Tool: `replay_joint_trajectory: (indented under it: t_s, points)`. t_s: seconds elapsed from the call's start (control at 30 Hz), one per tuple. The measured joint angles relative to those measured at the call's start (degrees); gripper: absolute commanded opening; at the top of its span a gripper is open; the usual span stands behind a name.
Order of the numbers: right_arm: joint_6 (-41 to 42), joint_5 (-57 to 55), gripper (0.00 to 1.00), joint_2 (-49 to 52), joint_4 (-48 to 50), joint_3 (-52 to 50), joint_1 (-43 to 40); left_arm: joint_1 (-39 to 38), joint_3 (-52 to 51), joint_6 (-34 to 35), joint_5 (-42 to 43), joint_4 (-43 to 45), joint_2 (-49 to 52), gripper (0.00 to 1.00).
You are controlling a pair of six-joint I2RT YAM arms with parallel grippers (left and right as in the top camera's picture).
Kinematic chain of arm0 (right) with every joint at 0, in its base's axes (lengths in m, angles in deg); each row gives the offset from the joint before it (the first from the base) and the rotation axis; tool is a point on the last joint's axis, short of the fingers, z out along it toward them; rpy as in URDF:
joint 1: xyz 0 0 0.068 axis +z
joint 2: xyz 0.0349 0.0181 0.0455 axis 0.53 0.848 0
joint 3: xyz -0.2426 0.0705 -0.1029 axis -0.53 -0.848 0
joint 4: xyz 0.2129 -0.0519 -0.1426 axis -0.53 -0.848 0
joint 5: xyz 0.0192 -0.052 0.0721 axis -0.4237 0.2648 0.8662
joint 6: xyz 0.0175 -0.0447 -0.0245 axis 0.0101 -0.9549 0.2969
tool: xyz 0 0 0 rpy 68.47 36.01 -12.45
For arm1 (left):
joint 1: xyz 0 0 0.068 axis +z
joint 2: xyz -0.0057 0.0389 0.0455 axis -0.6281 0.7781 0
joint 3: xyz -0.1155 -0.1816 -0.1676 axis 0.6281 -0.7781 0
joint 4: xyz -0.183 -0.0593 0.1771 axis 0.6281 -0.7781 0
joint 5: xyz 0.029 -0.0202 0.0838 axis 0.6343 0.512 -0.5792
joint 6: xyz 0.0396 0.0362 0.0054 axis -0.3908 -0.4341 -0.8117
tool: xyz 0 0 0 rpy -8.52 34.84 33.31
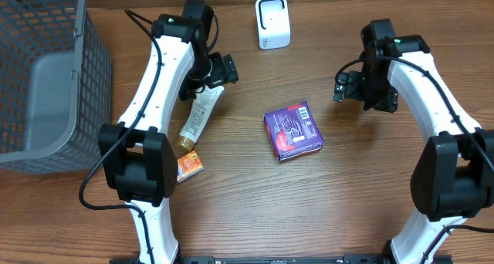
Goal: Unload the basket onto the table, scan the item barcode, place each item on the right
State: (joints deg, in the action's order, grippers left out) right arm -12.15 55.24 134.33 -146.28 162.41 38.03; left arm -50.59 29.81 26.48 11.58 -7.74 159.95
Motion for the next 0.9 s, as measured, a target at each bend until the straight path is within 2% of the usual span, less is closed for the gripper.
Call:
replay_joint_trajectory:
  t_s: [0.07, 0.13, 0.23, 0.3, 0.33, 0.37, 0.7, 0.8, 0.9]
  points:
    - [0.04, 0.92, 1.0, -0.02, 2.19, -1.79, -1.14, -0.57, 0.0, 0.0, 0.0, 0.0, 0.0, 1.0]
    - [0.02, 3.45, 0.8, 0.0, 4.07, -4.24, -3.52, -1.25, 0.0, 0.0, 0.0, 0.24, 0.0, 1.0]
    - [0.09, 7.67, 0.68, 0.0, 6.01, -7.06, -5.4, -2.21, 0.0, 0.0, 0.0, 1.27, 0.0, 1.0]
    - [0.17, 10.32, 0.52, 0.0, 7.56, -9.18, -5.44, -2.6, -0.02, 0.0, -0.02, 1.81, 0.0, 1.0]
    - [0.24, 11.5, 0.4, 0.0, 8.09, -10.01, -5.16, -2.86, -0.02, 0.0, -0.07, 2.19, 0.0, 1.0]
    - [-0.07, 12.52, 0.34, 0.0, 8.41, -10.75, -4.72, -3.13, -0.02, 0.0, -0.11, 2.4, 0.0, 1.0]
    - [3.58, 15.93, 0.27, 0.0, 11.91, -15.98, 1.03, -5.62, -3.1, 0.02, -1.99, 6.27, 0.0, 1.0]
    - [4.92, 16.09, 0.22, 0.0, 12.92, -18.1, 1.33, -5.62, -5.66, 0.26, -2.03, 6.78, 0.0, 1.0]
    - [5.66, 16.17, 0.18, 0.0, 10.14, -18.67, 1.25, -5.6, -7.93, 0.31, -2.01, 7.02, 0.0, 0.95]
